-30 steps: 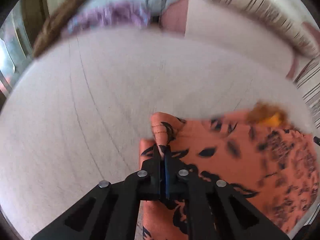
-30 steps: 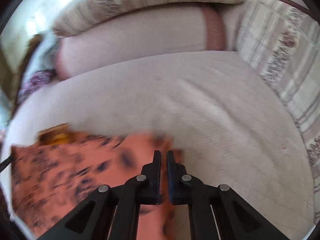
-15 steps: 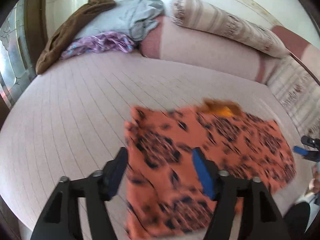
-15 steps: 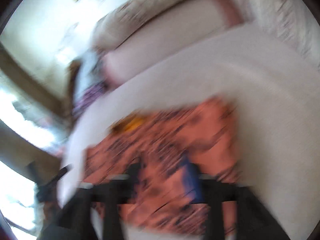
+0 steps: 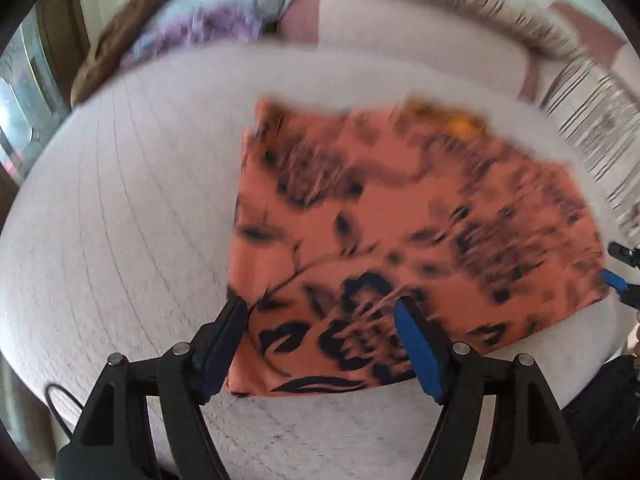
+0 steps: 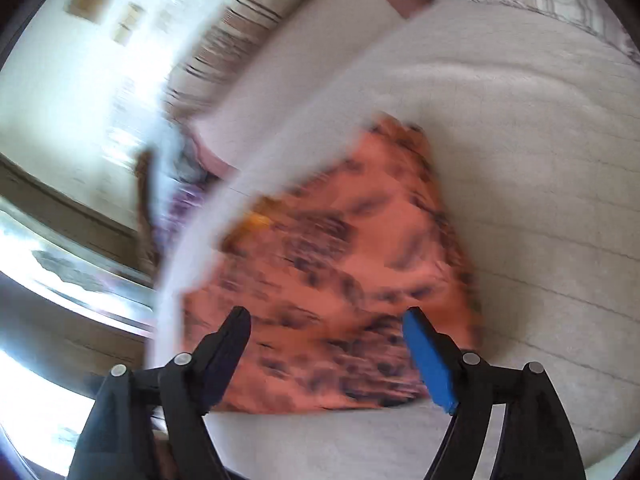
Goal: Fold small clothes
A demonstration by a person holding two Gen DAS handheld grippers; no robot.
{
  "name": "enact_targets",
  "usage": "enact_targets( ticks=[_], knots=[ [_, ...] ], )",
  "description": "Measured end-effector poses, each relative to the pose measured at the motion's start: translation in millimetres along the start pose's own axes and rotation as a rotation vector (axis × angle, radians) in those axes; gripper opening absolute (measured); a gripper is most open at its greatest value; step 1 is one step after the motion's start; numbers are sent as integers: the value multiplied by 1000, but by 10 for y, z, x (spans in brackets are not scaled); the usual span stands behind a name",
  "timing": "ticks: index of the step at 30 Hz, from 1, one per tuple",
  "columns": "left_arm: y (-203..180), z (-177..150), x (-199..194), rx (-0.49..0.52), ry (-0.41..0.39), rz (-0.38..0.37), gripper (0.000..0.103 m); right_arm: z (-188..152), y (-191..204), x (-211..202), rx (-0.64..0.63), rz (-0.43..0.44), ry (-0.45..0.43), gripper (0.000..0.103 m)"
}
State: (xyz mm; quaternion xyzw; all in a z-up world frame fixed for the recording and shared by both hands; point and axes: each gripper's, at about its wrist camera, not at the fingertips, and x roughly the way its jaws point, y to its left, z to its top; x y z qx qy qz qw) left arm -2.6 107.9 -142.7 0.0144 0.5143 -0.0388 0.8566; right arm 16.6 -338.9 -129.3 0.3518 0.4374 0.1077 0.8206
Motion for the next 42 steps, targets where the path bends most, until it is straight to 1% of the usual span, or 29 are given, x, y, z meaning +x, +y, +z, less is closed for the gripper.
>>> enact_targets(
  ticks=[1, 2, 4, 5, 7, 8, 9, 10, 11, 12, 13, 14, 16, 17, 18, 20, 22, 23, 24, 26, 27, 28, 30, 31, 34, 36, 38, 40, 42],
  knots=[
    [14, 8, 67, 1, 25, 35, 76, -13, -212, 61, 61, -62, 25, 74],
    [57, 6, 40, -17, 23, 41, 76, -10, -323, -4, 139, -32, -5, 69],
    [107, 7, -94, -61, -26, 11, 76, 15, -323, -158, 177, -1, -38, 70],
    [119, 18, -164, -74, -54, 5, 76, 14, -244, -258, 146, -4, -64, 72],
    [90, 44, -263, -74, -80, 3, 76, -28, -75, -383, 69, 32, -91, 78],
    [72, 52, -303, -77, -92, -10, 76, -50, -42, -367, 46, 72, -68, 80],
    [40, 64, -333, -79, -95, -26, 76, -89, -42, -321, 44, 75, -44, 80],
    [-5, 76, -362, -78, -93, -39, 76, -130, -94, -243, 52, 52, -11, 80],
    [-49, 85, -389, -73, -93, -52, 76, -156, -225, -96, 106, -14, 43, 78],
    [-94, 102, -433, -66, -101, -63, 76, -168, -350, -94, 178, -9, 41, 77],
    [-117, 106, -479, -61, -115, -73, 76, -159, -359, -175, 213, 13, 4, 77],
    [-174, 119, -514, -55, -130, -84, 77, -156, -312, -305, 218, 12, -38, 77],
    [-271, 139, -548, -46, -146, -115, 77, -170, -201, -438, 184, -4, -86, 78],
    [-335, 160, -555, -44, -148, -131, 77, -238, -165, -504, 186, 1, -113, 80],
    [-393, 192, -542, -43, -148, -145, 77, -305, -174, -511, 206, 9, -116, 80],
    [-511, 232, -506, -49, -140, -176, 77, -503, -290, -405, 305, 42, -89, 80],
    [-664, 260, -458, -44, -118, -209, 77, -602, -377, -241, 377, 58, -60, 80],
    [-771, 290, -439, -35, -105, -225, 77, -624, -397, -240, 389, 59, -59, 81],
    [-847, 307, -450, -28, -101, -236, 77, -606, -397, -222, 402, 73, -86, 81],
    [-1006, 353, -528, -14, -117, -270, 77, -495, -414, -137, 432, 119, -101, 81],
    [-1093, 376, -604, -9, -130, -287, 77, -454, -436, -75, 449, 115, -97, 81],
    [-1182, 396, -700, -1, -141, -310, 77, -425, -467, -15, 473, 111, -100, 79],
    [-1346, 417, -908, 19, -164, -354, 77, -374, -436, 23, 445, 84, -118, 60],
    [-1444, 422, -1040, 35, -184, -375, 77, -352, -410, 51, 421, 65, -116, 29],
    [-1718, 430, -1381, 91, -244, -414, 77, -339, -477, 124, 400, 42, -86, 19],
    [-1889, 416, -1617, 132, -303, -428, 78, -320, -464, 103, 366, 25, -88, 19],
    [-1959, 391, -1733, 146, -364, -414, 80, -297, -391, 60, 313, -5, -92, 16],
    [-1910, 387, -1664, 114, -378, -372, 86, -277, -316, 10, 268, -21, -101, 14],
    [-1815, 410, -1328, 58, -320, -311, 86, -245, -212, -61, 213, -49, -111, 13]
  ],
)
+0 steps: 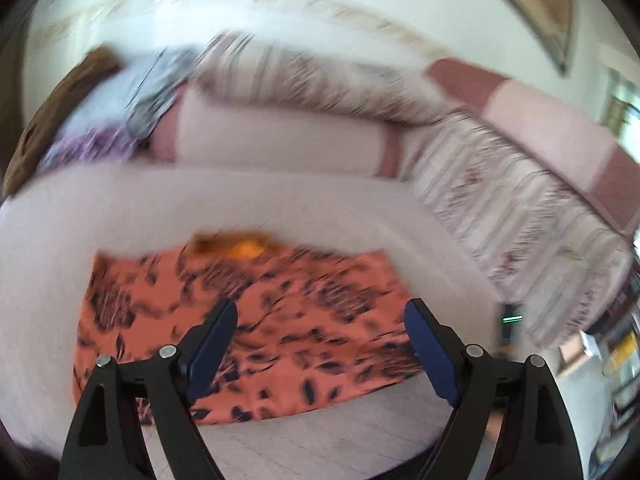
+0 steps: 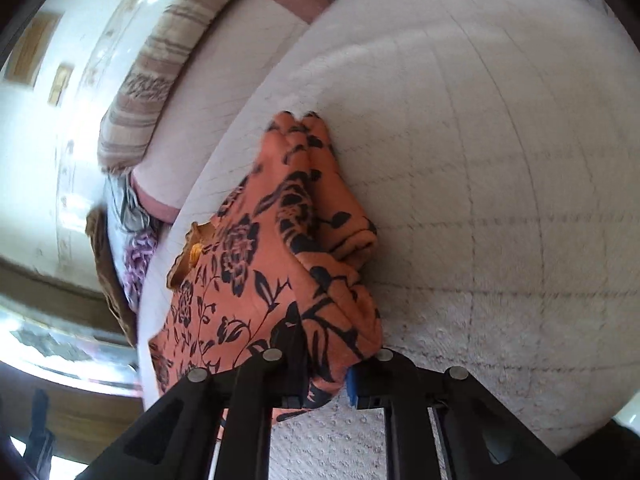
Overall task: Fold small clothes
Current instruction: 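Grasp the folded edge with the right tool and tuck it under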
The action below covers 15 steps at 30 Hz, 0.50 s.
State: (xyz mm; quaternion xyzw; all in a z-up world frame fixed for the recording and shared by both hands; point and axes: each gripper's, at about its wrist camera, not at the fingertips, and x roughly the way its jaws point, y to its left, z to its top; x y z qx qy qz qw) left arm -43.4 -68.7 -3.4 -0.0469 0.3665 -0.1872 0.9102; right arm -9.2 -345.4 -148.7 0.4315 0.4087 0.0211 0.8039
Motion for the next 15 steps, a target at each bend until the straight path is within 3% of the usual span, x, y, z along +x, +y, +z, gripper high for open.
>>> enact_targets(
  ticks=[3, 6, 10, 12, 14, 15],
  knots=[
    [344, -212, 664, -37, 155, 140, 85, -27, 81, -36, -62, -69, -6, 12],
    [658, -464, 1208, -34, 312, 233, 85, -82, 47, 93, -108, -149, 23, 12],
    [644, -641, 1261, 77, 283, 258, 85, -20, -35, -29, -50, -83, 35, 27],
    [625, -668, 1255, 86, 281, 265, 86, 67, -115, -188, -17, -58, 25, 36],
    [650, -667, 1248, 60, 278, 256, 87, 231, -144, -344, -5, -59, -14, 60],
    [649, -669, 1241, 58, 278, 254, 87, 311, -130, -380, -11, -45, -27, 64]
  ],
)
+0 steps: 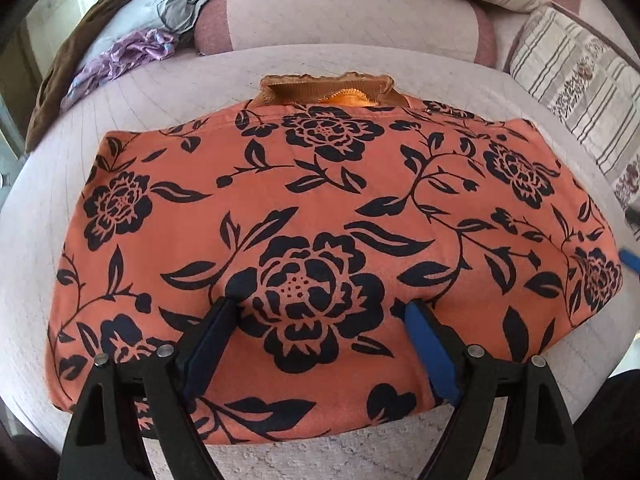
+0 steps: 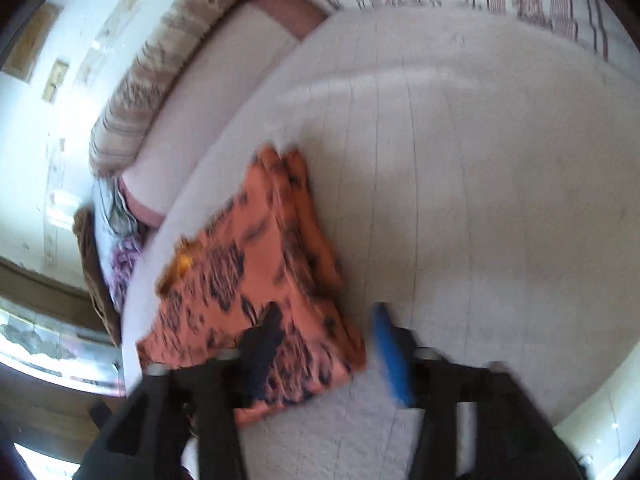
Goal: Fold small clothes
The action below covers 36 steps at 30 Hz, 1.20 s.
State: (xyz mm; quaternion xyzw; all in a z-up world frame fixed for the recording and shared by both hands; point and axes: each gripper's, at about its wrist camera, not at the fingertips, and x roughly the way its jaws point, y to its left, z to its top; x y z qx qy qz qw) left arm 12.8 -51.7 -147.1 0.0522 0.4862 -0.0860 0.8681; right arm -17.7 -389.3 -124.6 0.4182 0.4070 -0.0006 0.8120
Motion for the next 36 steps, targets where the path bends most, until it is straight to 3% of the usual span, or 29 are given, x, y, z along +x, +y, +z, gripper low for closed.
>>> enact_targets(
  ticks=[5, 10, 11, 12, 13, 16, 18, 20, 22, 25, 27, 28, 29, 32, 34, 36],
  knots=[
    [22, 32, 9, 1, 7, -20, 90, 522, 263, 386, -122, 83, 110, 68],
    [37, 28, 21, 5, 13, -34, 92, 910, 427, 1103, -206, 24, 231, 64],
    [34, 28, 23, 8, 14, -35, 92, 933, 458, 1207, -230, 18, 253, 30],
    [31, 30, 25, 14, 14, -39, 93, 935, 511, 1284, -262, 0, 278, 11],
    [31, 26, 24, 19, 12, -44, 94, 930, 553, 1292, -272, -5, 285, 12],
    [8, 0, 35, 32, 2, -46, 96, 924, 682, 1075, -304, -35, 163, 12],
    [-10, -4, 41, 40, 5, -40, 96, 895, 533, 1265, -249, -94, 221, 13],
    [10, 9, 35, 26, 13, -54, 96, 871, 513, 1211, -247, -83, 170, 27],
    [34, 33, 34, 14, 26, -69, 96, 854, 527, 1096, -236, -126, 152, 40],
    [47, 43, 39, 6, 33, -70, 96, 754, 688, 727, -289, -146, 66, 40],
    [35, 31, 40, 8, 30, -57, 97, 584, 837, 392, -333, -94, 18, 42],
    [25, 21, 43, 13, 29, -50, 97, 522, 881, 314, -341, -67, 17, 55],
    [21, 21, 48, 17, 29, -46, 97, 413, 944, 218, -357, -29, 27, 65],
    [27, 34, 61, 14, 37, -50, 97, 52, 1001, 185, -410, 77, 122, 67],
    [31, 48, 61, 11, 48, -55, 97, -91, 780, 431, -368, 62, 252, 67],
    [51, 65, 54, 13, 62, -66, 97, -101, 512, 567, -284, -14, 257, 50]
  ],
)
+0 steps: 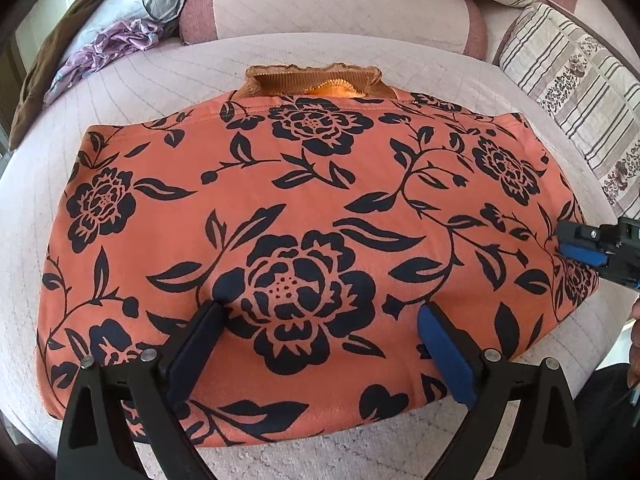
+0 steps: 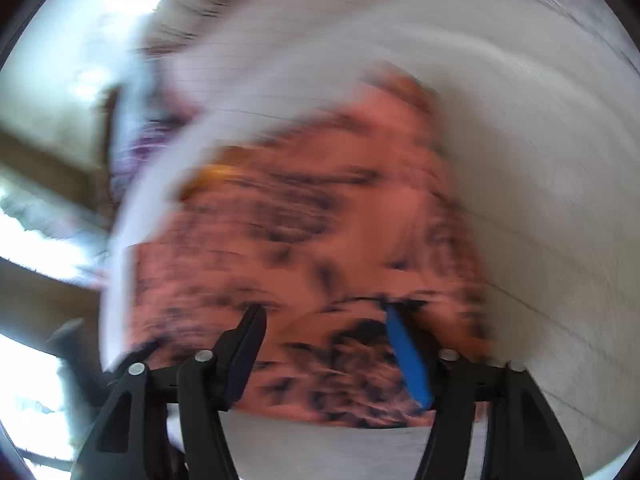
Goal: Fold small clothes
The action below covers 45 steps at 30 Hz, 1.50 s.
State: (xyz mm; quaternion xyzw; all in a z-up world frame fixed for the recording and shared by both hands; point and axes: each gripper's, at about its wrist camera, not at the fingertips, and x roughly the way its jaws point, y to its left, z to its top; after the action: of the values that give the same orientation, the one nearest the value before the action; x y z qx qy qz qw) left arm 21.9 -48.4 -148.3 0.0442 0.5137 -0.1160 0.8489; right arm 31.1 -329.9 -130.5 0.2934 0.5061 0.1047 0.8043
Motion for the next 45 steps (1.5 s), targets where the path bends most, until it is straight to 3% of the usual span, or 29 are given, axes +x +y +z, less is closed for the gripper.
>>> enact_targets(
  ticks=[1, 3, 5, 7, 9, 11, 15, 16, 18, 20, 21, 25, 28, 29, 31, 33, 38, 39, 40, 41, 43, 45],
  knots=[
    [13, 1, -11, -2, -1, -7, 97, -19, -68, -34, 45, 6, -25, 45],
    [46, -8, -18, -12, -5, -16, 97, -76, 35, -207, 37, 11, -72, 53],
    [42, -13, -41, -12, -3, -14, 97, -174, 260, -322, -67, 18, -118, 69],
    [121, -44, -184, -57, -34, -46, 97, -189, 226, -239, -70, -3, -100, 73],
    [341, -110, -426, -136, -109, -67, 97, -148, 39, -63, -4, -16, -58, 72],
    [652, -203, -609, -218, -159, -46, 97, -178, -9, -85, 14, 35, -103, 73],
    [1501, -450, -623, -460, -122, 27, 97, -239, 58, -74, -51, 10, -114, 74],
    [1679, -524, -549, -512, -81, 29, 84, -238, 44, -80, -46, 15, -117, 75],
    [1871, -638, -398, -529, -3, 28, 44, -232, 21, -68, -24, 41, -126, 76],
    [1957, -680, -459, -528, -8, -14, 30, -231, -1, -70, -5, 57, -133, 76],
    [1976, -686, -480, -533, -2, -29, 25, -230, -4, -72, -2, 63, -134, 76],
    [2079, -770, -506, -590, 26, -78, 27, -227, -24, -66, 4, 82, -136, 76],
    [2151, -764, -643, -578, 34, -41, 29, -228, -60, -90, 12, 90, -137, 76],
    [2119, -691, -740, -547, 13, -9, 30, -224, -55, -79, 13, 92, -137, 76],
    [2087, -494, -879, -487, -41, 31, 48, -224, -52, -73, 14, 96, -139, 76],
    [2090, -213, -885, -445, -83, 27, 59, -229, -48, -73, 17, 100, -142, 77],
    [2033, 480, -334, -357, -42, 30, 59, -236, -15, -70, 3, 95, -144, 80],
    [2050, 590, -201, -337, -37, 54, 50, -239, -11, -72, -2, 95, -144, 80],
    [2099, 658, -69, -339, -21, 72, 30, -238, -14, -74, -3, 98, -144, 80],
    [2177, 721, 105, -364, 20, 89, 22, -237, -20, -75, -1, 103, -144, 80],
    [2451, 719, 265, -492, 23, 28, 23, -234, -39, -74, 7, 116, -144, 80],
    [2530, 711, 195, -532, -9, 26, 23, -231, -51, -74, 12, 126, -143, 80]
  ],
)
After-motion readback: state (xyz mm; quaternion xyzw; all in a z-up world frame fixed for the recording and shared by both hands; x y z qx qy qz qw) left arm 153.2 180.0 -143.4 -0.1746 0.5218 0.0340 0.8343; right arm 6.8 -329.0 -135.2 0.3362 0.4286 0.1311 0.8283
